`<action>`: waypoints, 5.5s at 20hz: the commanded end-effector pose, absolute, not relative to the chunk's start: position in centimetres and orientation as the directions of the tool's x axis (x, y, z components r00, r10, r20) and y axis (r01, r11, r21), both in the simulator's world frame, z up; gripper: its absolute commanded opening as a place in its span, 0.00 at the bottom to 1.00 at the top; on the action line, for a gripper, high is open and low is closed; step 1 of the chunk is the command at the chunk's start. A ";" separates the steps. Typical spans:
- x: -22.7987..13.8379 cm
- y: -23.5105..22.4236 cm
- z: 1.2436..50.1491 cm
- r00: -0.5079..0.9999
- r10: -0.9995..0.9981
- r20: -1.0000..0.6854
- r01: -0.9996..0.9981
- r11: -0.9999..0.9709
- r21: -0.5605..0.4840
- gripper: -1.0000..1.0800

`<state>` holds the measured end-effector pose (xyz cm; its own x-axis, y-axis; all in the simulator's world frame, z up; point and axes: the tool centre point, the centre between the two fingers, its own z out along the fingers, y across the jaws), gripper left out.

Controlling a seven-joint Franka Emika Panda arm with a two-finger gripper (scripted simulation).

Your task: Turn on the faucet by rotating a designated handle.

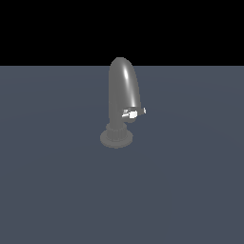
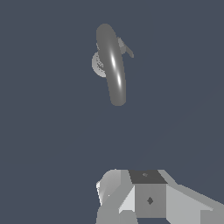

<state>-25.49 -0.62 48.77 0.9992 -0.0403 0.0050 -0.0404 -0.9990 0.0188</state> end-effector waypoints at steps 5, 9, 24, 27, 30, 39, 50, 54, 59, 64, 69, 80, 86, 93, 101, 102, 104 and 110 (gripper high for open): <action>-25.3 -0.6 48.8 0.999 -0.045 -0.001 -0.045 -0.999 0.017 0.00; -24.8 -0.4 48.8 0.998 -0.060 -0.020 -0.059 -0.998 0.012 0.00; -19.3 0.8 48.3 0.960 -0.193 -0.205 -0.202 -0.979 -0.024 0.00; -17.8 0.9 48.0 0.940 -0.226 -0.255 -0.241 -0.970 -0.029 0.00; -16.3 1.1 47.7 0.917 -0.257 -0.305 -0.280 -0.960 -0.032 0.00; -11.8 1.1 46.2 0.822 -0.343 -0.454 -0.398 -0.917 -0.027 0.00; -6.6 0.6 43.3 0.660 -0.422 -0.622 -0.534 -0.845 0.007 0.00; -4.9 0.2 42.0 0.589 -0.441 -0.677 -0.579 -0.815 0.027 0.00; -2.8 -0.4 40.2 0.492 -0.458 -0.740 -0.632 -0.772 0.058 0.00; -1.0 -1.0 38.1 0.386 -0.466 -0.796 -0.680 -0.727 0.096 0.00; 0.7 -1.8 35.8 0.272 -0.464 -0.843 -0.722 -0.677 0.140 0.00; 3.3 -3.6 30.0 0.003 -0.422 -0.906 -0.787 -0.561 0.258 0.00; 4.1 -4.4 26.9 -0.129 -0.384 -0.914 -0.801 -0.503 0.324 0.00; 4.5 -5.2 23.6 -0.265 -0.331 -0.906 -0.804 -0.442 0.397 0.00; 4.3 -5.9 19.5 -0.416 -0.255 -0.873 -0.791 -0.373 0.486 0.00; 4.2 -6.0 19.1 -0.431 -0.246 -0.868 -0.788 -0.366 0.495 0.00; 4.1 -6.1 18.5 -0.454 -0.232 -0.860 -0.784 -0.355 0.509 0.00; 3.9 -6.2 17.6 -0.484 -0.213 -0.849 -0.777 -0.340 0.529 0.00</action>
